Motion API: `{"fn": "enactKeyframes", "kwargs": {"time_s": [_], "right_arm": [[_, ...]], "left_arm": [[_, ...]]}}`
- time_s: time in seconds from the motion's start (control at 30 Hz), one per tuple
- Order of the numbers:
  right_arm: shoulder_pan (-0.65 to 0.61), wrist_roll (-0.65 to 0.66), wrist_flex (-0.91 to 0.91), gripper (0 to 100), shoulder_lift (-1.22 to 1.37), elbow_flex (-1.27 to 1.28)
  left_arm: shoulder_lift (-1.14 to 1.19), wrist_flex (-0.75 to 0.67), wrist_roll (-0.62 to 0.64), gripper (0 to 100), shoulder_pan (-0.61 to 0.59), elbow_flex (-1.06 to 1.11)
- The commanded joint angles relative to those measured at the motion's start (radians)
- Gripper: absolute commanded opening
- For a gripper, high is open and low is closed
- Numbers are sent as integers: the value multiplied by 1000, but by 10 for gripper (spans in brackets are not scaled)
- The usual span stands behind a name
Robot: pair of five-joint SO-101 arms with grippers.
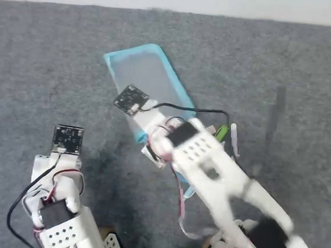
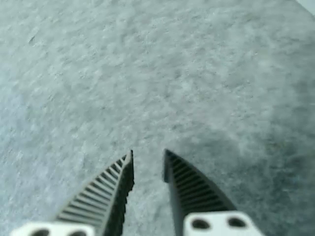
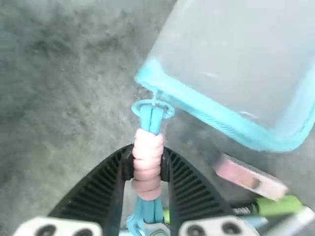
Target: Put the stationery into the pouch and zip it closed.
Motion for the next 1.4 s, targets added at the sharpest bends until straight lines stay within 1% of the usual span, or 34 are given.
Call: {"fn": "enactKeyframes", "kwargs": {"time_s": [0.0,0.1,0.23,0.3,0.37,0.43,0.5,0.57,0.6,0.67,0.8,0.9,1.0,1.07,1.2,1.37], "right_arm": [[24,18,45,6,-285,58],[39,55,73,6,-406,103],[33,63,99,6,-493,94],[41,63,107,6,-498,78],[38,63,122,6,-496,69],[33,54,127,6,-503,71],[33,51,116,6,-522,80],[33,28,50,6,-576,141],[33,15,8,6,-615,186],[39,12,-56,6,-691,275],[41,12,-65,6,-777,347],[41,12,-67,6,-773,350],[33,12,-71,6,-751,347],[27,14,-71,6,-748,344],[-4,14,-50,6,-737,328],[-8,14,-42,6,-737,328]], "left_arm": [[2,49,-12,152,68,-105],[2,94,-12,156,118,-179],[8,100,-6,159,204,-263],[58,95,54,160,226,-337],[176,84,107,167,236,-433],[358,64,143,193,270,-542],[557,57,175,204,331,-653],[717,41,215,205,405,-754],[760,38,232,205,440,-794],[772,37,261,206,520,-829],[674,35,276,222,667,-763],[575,38,276,254,723,-707],[511,25,276,256,733,-653],[517,-31,276,256,729,-598],[586,-157,276,256,727,-518],[703,-273,288,254,724,-513]]}}
